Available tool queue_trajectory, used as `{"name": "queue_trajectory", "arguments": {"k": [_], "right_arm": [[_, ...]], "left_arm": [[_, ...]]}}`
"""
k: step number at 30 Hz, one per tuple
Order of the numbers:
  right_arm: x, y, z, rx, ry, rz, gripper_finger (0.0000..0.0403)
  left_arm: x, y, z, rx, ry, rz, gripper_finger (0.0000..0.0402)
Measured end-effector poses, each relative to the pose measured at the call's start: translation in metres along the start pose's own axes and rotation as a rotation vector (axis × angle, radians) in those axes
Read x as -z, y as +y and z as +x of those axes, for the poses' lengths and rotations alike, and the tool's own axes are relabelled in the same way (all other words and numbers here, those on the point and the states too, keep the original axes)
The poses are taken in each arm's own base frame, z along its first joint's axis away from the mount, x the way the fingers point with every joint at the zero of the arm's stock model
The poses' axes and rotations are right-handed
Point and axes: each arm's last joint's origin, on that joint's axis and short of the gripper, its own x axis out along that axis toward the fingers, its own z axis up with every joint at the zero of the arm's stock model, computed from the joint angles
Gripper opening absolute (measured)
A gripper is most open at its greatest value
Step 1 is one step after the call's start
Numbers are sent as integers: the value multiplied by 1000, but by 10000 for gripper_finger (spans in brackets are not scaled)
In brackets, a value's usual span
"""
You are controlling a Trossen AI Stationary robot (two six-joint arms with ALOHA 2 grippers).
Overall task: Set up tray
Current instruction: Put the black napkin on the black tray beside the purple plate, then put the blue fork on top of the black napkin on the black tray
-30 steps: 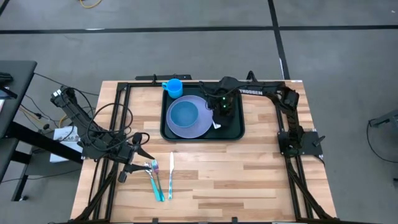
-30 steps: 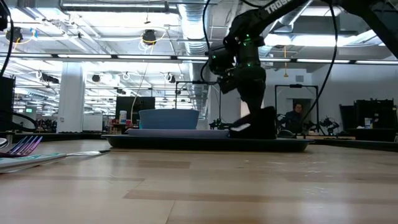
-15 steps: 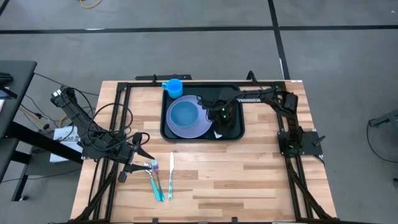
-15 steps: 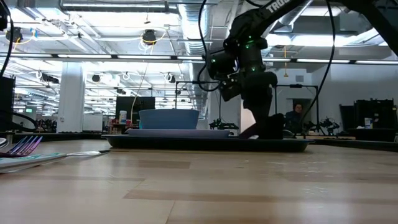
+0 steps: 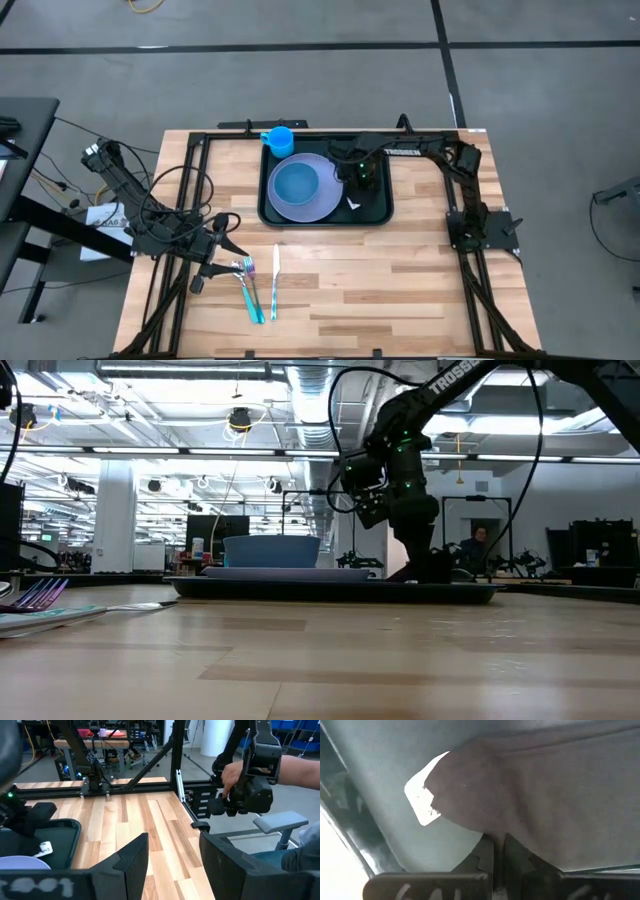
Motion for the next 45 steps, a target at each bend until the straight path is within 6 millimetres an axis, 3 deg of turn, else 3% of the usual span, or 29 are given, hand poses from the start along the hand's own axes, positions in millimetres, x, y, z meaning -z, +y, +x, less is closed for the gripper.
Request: {"name": "queue_trajectory", "arguments": {"k": [4,25,30,38,45], "right_arm": [[-1,6,0,1,2,-10,21],[3,13,1,-7,61,44,196],[6,11,0,84,107,66,233],[7,10,0,117,122,102,248],[9,24,-11,121,89,129,248]], "left_arm": [[0,0,0,0,0,0,165],[0,0,0,-3,0,0,165],[0,0,0,-3,0,0,165],[0,0,0,-2,1,1,165],[1,-1,0,24,9,15,165]]}}
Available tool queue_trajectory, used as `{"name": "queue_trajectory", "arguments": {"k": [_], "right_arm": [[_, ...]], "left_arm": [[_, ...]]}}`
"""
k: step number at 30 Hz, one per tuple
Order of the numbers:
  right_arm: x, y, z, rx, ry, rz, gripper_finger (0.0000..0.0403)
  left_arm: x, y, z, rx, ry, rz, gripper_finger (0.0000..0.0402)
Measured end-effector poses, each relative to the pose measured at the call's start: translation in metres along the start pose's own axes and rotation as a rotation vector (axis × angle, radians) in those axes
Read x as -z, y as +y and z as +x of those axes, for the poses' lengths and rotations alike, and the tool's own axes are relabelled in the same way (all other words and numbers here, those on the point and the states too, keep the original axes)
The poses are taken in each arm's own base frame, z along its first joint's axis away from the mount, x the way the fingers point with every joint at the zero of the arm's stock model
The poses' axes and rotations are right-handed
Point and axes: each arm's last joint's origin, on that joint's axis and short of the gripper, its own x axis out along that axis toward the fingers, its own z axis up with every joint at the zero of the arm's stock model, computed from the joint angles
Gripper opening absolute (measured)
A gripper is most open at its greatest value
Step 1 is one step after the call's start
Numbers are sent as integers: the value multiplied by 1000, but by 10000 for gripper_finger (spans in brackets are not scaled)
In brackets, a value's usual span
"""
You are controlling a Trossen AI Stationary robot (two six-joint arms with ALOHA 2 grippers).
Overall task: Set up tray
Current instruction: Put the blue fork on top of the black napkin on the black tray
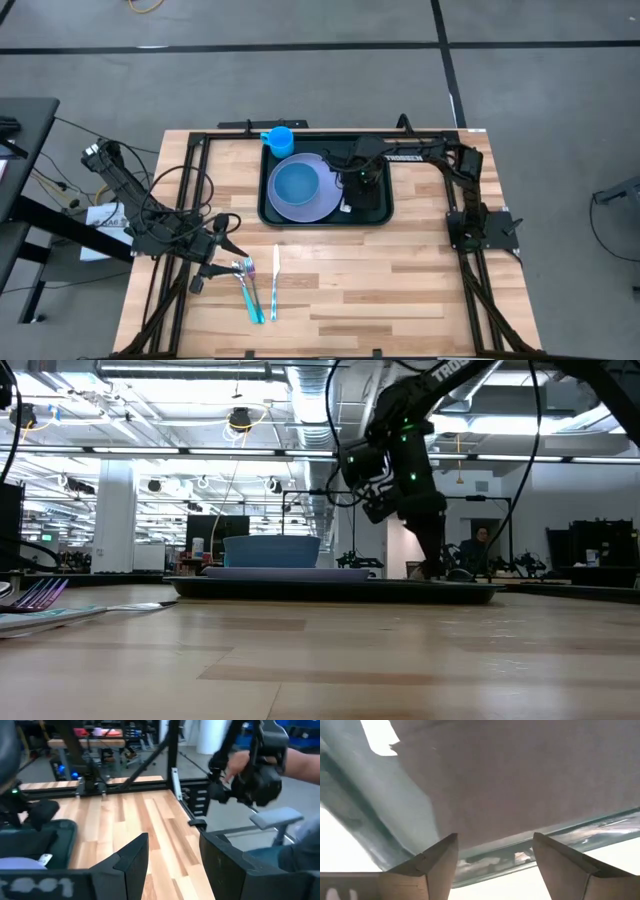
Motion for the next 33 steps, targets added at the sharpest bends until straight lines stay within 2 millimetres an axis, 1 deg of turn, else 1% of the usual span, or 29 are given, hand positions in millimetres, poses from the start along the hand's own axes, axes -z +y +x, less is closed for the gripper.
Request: {"name": "queue_trajectory", "arguments": {"k": [3,7,12,15,18,20,22,24,27,30,33], "right_arm": [[2,9,-17,10,-96,35,248],[1,24,-49,1,-360,77,248],[-2,53,-91,8,-717,131,248],[-3,74,-101,33,-824,159,248],[2,92,-100,85,-828,143,248],[3,101,-96,154,-817,156,248],[6,107,-89,252,-802,197,248],[9,111,-81,346,-826,240,248],[20,111,-64,428,-829,300,248],[28,108,-53,438,-892,346,248],[38,106,-51,405,-984,355,248]], "left_arm": [[1,-1,0,46,14,42,165],[4,-5,6,62,32,33,165],[13,-12,22,24,70,59,165],[17,-16,35,-48,59,38,165],[25,-22,47,-66,73,-43,165],[28,-24,53,-73,71,-125,165],[27,-23,55,-121,37,-282,165],[29,-20,54,-192,29,-423,165],[39,-14,50,-314,66,-547,165],[56,-6,44,-489,104,-663,165],[66,1,38,-612,101,-752,165]]}}
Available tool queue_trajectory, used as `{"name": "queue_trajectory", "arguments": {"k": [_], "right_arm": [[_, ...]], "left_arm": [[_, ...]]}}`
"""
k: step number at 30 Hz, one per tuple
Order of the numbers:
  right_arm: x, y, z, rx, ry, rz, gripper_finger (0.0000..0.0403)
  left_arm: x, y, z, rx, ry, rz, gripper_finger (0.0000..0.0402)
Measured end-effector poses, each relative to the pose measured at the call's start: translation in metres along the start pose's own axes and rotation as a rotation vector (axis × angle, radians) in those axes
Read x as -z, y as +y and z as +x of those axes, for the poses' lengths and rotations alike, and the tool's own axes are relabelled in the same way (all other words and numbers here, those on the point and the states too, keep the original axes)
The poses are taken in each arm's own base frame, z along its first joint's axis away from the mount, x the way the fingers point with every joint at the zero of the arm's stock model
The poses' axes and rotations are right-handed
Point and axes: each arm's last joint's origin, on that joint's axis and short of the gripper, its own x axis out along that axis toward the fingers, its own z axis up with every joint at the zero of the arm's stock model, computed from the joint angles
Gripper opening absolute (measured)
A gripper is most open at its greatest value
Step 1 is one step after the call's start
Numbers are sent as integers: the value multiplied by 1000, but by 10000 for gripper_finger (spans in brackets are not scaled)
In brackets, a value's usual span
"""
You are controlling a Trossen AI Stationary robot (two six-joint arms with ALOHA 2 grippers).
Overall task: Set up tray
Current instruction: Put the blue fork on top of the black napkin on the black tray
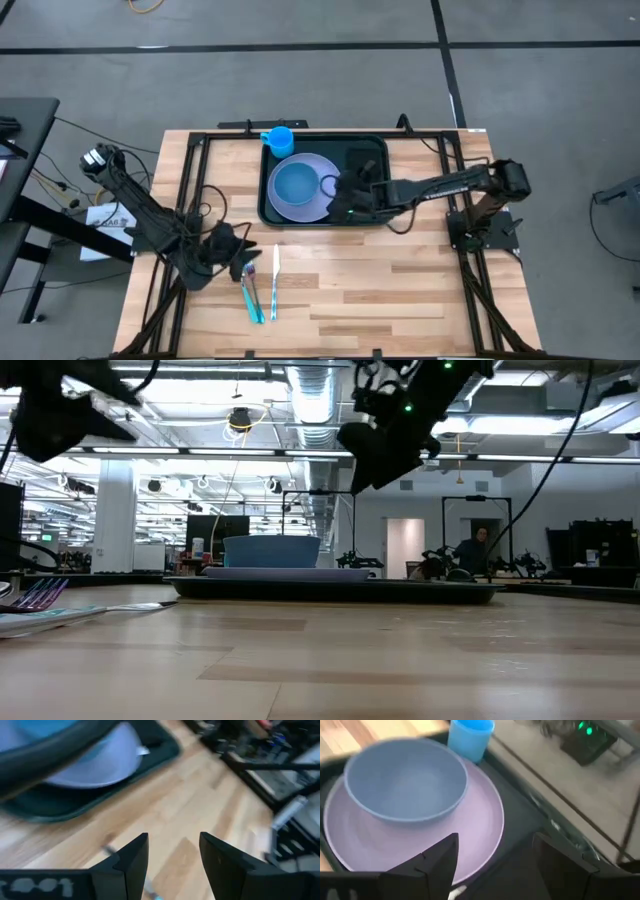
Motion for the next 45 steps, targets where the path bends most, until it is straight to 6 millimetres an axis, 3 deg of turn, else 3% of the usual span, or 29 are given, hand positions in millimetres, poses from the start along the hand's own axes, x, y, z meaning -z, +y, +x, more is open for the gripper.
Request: {"name": "queue_trajectory", "arguments": {"k": [4,10,15,23,27,31,37,45], "right_arm": [[9,-12,-20,-61,-130,66,248],[31,-28,-59,-204,-355,200,248],[40,-39,-93,-335,-523,301,248],[50,-33,-136,-468,-624,150,248],[57,-27,-145,-492,-634,45,248],[63,-28,-148,-493,-612,-22,248],[70,-45,-150,-484,-573,-50,248],[92,-74,-148,-496,-537,-3,248]], "left_arm": [[4,3,3,-39,-27,-70,165],[12,-13,16,26,-64,-163,165],[20,-15,29,5,-70,-135,165],[24,-10,50,-67,2,-269,165],[19,-22,60,-127,32,-312,165],[8,-48,70,-231,65,-281,165],[-12,-90,84,-494,140,-216,165],[-30,-116,99,-777,311,-166,165]]}}
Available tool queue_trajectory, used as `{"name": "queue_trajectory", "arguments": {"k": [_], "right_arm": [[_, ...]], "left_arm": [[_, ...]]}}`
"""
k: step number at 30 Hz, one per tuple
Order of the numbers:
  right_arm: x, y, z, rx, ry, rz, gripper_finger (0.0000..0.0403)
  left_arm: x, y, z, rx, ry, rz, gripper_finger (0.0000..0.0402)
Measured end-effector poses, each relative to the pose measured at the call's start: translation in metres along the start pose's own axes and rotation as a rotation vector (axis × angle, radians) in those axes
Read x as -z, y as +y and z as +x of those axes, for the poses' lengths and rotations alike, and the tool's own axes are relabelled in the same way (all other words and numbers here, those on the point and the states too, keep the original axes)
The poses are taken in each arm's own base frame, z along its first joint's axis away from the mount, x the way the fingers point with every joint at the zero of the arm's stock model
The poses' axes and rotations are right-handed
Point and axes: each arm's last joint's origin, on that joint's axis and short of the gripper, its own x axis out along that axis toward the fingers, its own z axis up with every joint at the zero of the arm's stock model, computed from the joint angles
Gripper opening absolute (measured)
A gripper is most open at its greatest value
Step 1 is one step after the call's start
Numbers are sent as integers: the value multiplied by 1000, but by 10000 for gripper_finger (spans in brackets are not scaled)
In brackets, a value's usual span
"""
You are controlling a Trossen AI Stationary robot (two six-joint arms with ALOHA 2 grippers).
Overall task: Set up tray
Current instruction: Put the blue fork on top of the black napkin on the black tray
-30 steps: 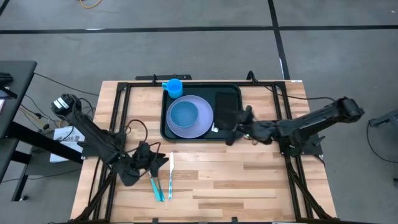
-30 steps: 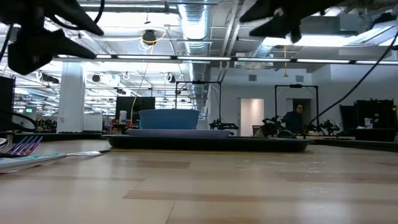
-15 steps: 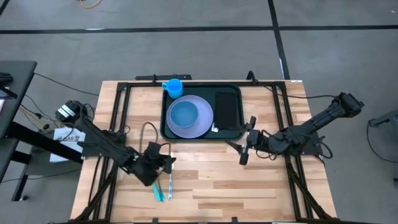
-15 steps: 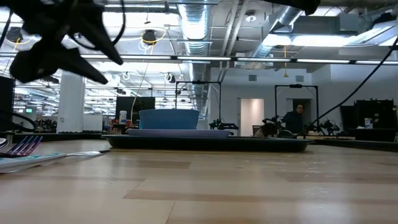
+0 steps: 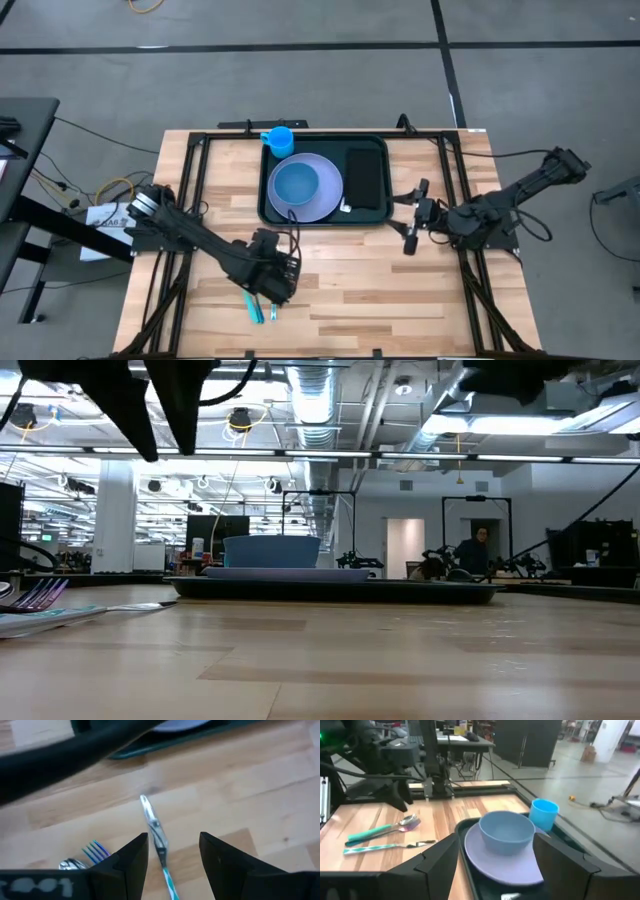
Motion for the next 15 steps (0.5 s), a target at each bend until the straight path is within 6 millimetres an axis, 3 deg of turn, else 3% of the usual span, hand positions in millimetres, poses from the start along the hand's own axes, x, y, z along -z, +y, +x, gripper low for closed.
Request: {"name": "queue_trajectory", "arguments": {"k": [15], "right_arm": [[4,-22,-23,-2,0,31,248]], "left_arm": [[-27,-28,11,140,68,135,165]]}}
